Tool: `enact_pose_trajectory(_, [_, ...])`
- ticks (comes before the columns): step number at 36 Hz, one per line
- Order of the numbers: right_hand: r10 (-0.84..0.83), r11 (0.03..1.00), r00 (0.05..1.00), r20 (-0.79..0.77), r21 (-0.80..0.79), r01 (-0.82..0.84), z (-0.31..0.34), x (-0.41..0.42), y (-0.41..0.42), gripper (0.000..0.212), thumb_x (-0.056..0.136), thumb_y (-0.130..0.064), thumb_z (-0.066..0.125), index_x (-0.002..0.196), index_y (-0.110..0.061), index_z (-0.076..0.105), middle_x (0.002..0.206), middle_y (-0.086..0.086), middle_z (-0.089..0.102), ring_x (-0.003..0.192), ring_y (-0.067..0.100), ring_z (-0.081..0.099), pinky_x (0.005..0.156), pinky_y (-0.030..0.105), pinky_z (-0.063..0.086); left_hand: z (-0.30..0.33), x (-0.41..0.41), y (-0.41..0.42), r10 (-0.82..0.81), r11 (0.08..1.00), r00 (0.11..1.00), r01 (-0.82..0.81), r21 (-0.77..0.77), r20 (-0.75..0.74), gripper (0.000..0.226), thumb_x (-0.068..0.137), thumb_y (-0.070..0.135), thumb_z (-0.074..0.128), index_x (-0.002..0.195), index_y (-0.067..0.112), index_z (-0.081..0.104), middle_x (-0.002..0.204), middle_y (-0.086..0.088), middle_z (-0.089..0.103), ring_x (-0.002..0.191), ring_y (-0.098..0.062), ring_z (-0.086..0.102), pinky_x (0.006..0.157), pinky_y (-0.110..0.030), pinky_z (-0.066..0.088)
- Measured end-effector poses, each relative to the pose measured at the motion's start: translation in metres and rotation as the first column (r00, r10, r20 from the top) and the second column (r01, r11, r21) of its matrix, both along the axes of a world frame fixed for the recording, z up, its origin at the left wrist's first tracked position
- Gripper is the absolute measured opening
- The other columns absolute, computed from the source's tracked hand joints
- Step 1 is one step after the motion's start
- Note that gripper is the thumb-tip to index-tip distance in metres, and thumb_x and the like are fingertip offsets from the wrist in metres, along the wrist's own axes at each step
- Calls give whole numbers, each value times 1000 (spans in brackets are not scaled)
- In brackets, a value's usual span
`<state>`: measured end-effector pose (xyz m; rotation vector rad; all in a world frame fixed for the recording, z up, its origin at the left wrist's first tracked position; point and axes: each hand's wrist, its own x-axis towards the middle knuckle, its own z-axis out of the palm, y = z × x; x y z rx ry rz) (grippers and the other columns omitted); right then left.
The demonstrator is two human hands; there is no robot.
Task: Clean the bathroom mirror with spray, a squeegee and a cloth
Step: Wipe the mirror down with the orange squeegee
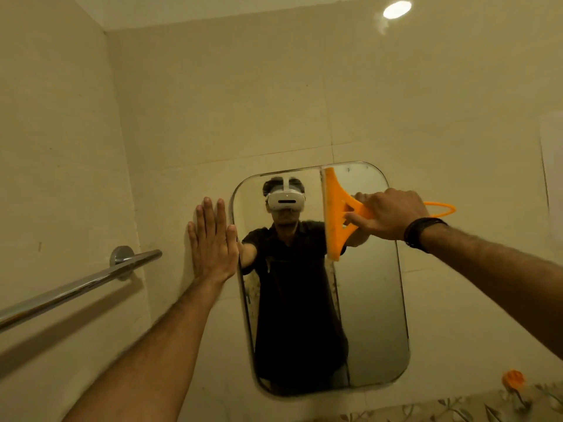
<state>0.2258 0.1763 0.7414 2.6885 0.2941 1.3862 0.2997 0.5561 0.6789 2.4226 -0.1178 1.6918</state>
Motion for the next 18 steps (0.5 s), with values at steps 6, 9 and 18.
enact_pose_trajectory(6, [-35,999,999,-6,-39,34,1,-11,-6,69,91,-75,31,132,-26,58,60,-7,46,51,7,44,53,24,36,1,0,-2,-1,999,1000,1,-34,-11,64,104,42,11,162,27,-12,170,0,-19,158,-18,-13,127,-51,1])
enact_pose_trajectory(9, [43,999,998,46,-14,-42,4,-14,5,73,87,-82,25,103,-24,65,57,-7,46,48,8,43,48,21,28,1,-6,-2,5,1000,999,-5,8,-34,64,103,43,7,163,22,-4,171,-5,-11,158,-21,-8,127,-49,-3])
enact_pose_trajectory(18, [258,961,963,72,-124,-248,26,-23,115,58,91,-74,38,63,-23,46,56,-7,43,48,9,38,51,23,30,2,-14,-3,4,1000,998,-4,14,-62,64,106,42,13,163,23,-9,168,-1,-24,156,-19,-20,127,-49,-6])
